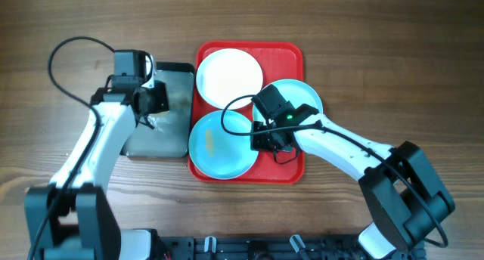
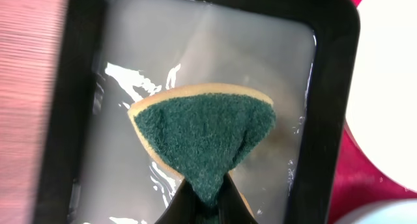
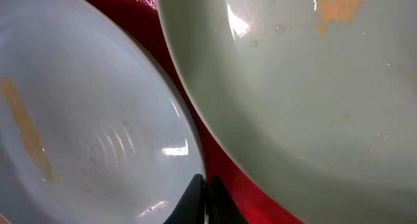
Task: Clean dirty plates on tray and stack at the side
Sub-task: 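Lift the sponge with the left gripper, dipping it in the water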
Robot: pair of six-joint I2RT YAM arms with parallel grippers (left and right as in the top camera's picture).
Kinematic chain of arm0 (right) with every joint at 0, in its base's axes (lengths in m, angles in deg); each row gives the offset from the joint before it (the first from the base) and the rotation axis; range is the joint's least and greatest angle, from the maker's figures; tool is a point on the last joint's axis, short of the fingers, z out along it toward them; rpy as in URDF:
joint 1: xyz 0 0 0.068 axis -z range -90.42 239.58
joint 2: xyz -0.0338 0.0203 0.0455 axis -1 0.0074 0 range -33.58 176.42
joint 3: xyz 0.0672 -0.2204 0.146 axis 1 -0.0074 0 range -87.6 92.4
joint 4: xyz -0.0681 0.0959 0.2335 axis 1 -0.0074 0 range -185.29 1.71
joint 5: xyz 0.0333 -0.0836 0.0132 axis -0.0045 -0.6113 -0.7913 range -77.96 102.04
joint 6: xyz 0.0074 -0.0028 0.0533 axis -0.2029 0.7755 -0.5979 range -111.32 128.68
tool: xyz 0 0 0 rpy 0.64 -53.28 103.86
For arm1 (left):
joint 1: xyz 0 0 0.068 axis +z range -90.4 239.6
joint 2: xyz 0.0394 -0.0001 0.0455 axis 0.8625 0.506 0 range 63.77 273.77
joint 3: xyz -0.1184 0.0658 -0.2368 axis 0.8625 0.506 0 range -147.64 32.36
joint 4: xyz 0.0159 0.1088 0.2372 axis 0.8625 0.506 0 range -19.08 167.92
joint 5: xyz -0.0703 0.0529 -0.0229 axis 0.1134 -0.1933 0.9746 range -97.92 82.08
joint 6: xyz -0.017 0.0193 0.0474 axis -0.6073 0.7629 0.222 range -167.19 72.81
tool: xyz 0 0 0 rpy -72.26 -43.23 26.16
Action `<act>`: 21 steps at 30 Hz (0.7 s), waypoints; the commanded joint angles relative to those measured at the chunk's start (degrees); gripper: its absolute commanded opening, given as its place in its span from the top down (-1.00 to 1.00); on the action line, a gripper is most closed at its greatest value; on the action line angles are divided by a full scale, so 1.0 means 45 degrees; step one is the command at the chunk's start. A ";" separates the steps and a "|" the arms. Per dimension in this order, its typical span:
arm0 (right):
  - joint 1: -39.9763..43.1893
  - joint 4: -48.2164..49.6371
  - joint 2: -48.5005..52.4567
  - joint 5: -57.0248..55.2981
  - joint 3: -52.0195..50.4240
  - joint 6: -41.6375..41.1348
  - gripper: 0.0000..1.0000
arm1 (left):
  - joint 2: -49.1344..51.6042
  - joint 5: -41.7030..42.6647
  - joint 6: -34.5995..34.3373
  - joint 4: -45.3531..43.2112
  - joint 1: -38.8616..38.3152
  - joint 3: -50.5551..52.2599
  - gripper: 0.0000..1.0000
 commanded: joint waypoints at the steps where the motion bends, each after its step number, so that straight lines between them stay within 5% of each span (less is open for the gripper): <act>1: -0.0131 0.0141 0.0189 0.0223 -0.0068 -0.0131 0.91 | -0.1627 -0.0806 -0.0034 0.0811 -0.0165 -0.0024 0.92; 11: -0.0131 0.0121 0.0189 0.0223 -0.0068 -0.0131 0.91 | -0.3405 -0.2540 -0.0724 0.1088 -0.2142 -0.0019 0.92; 21: -0.0136 0.0146 0.0189 0.0272 -0.0068 -0.0136 0.91 | -0.3264 -0.2905 -0.1005 0.1496 -0.2166 0.0267 0.92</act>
